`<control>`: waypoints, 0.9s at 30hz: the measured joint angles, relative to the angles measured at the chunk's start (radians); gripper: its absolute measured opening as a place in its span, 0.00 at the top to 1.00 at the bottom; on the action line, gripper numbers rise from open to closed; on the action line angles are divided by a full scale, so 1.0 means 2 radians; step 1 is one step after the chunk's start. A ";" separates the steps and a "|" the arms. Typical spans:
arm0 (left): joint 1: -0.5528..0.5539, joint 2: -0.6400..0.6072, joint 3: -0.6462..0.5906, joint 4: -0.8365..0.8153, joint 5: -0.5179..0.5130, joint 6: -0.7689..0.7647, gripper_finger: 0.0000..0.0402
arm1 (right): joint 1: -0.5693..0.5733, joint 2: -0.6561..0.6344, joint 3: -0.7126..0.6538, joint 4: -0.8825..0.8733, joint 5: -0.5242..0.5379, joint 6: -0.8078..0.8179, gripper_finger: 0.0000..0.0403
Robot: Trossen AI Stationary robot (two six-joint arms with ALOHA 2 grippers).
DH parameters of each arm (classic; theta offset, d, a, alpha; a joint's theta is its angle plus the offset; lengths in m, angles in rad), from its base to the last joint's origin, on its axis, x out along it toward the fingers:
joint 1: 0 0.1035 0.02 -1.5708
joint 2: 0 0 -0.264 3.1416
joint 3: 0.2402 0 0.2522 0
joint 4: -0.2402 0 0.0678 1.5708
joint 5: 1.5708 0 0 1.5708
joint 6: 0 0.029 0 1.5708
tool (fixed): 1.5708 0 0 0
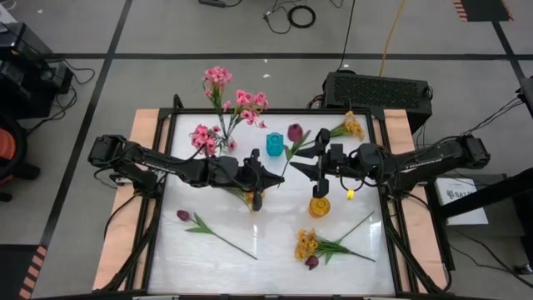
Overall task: Sort flowers into vase by color
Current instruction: Put the top red flower into the blue vase
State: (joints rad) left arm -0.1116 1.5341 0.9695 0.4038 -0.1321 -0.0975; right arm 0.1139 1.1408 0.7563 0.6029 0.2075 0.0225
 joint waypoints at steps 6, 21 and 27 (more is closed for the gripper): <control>0.000 0.000 0.000 0.009 -0.013 0.000 0.98 | -0.008 0.003 0.000 -0.015 -0.002 0.023 0.72; 0.000 0.006 0.000 0.025 -0.015 0.001 0.98 | -0.011 0.008 0.001 -0.009 -0.031 0.032 0.62; 0.000 0.020 0.000 0.026 -0.015 0.001 0.98 | -0.011 0.008 0.001 -0.002 -0.029 0.032 0.60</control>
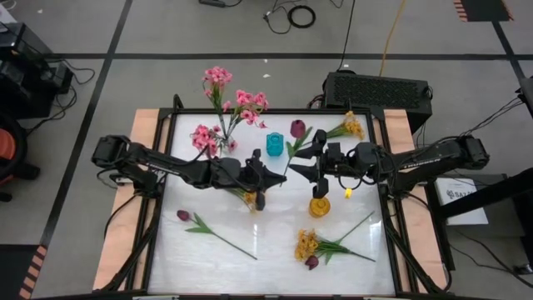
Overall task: Sort flowers into vase by color
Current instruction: Put the top red flower into the blue vase
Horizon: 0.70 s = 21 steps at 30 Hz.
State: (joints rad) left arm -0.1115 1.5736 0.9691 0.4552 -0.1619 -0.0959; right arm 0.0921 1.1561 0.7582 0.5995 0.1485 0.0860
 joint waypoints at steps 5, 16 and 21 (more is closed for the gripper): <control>0.001 0.014 0.000 0.007 -0.001 0.000 0.98 | 0.000 0.000 0.000 0.001 0.004 0.000 0.64; 0.001 0.015 0.000 0.018 -0.005 0.000 0.98 | -0.001 -0.002 0.000 0.001 0.008 -0.002 0.98; 0.001 0.015 0.000 0.017 -0.005 0.000 0.98 | -0.001 -0.002 0.000 0.000 0.008 -0.002 0.97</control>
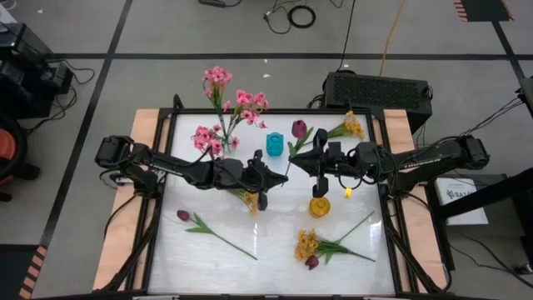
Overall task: Sort flowers into vase by color
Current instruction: Put the top red flower into the blue vase
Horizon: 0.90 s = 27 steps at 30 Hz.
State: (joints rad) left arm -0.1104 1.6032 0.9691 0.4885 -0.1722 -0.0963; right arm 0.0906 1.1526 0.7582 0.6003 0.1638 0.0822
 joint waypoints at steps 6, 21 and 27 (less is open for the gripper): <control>0.000 0.000 0.000 0.002 -0.002 -0.002 0.93 | 0.000 0.000 0.000 0.000 -0.004 -0.004 0.98; -0.002 0.000 0.000 0.022 -0.006 -0.002 0.96 | 0.000 0.000 0.010 -0.015 -0.005 -0.021 0.97; -0.001 0.000 0.000 0.003 -0.006 -0.001 0.95 | 0.000 0.000 0.010 -0.023 -0.005 -0.026 0.99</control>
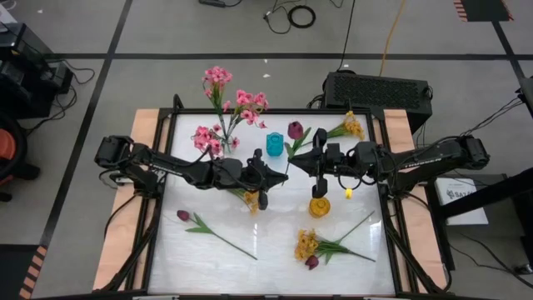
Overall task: Sort flowers into vase by color
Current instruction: Put the top red flower into the blue vase
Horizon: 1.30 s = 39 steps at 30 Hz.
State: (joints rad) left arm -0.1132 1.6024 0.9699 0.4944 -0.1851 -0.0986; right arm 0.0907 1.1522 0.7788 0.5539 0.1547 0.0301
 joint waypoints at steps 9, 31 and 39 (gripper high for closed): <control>-0.002 -0.040 0.000 -0.133 0.001 -0.027 0.65 | -0.032 -0.010 0.040 -0.091 0.000 -0.027 1.00; -0.078 -0.152 0.000 -0.324 0.053 0.014 0.47 | -0.192 0.120 0.042 0.036 -0.107 -0.074 1.00; -0.079 -0.152 0.000 -0.322 0.053 0.014 0.47 | -0.204 0.145 0.041 0.045 -0.107 -0.085 1.00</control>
State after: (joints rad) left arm -0.2707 1.2987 0.9695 -0.1492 -0.0796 -0.0711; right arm -0.3169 1.4418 0.8616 0.6437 -0.0589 -0.1396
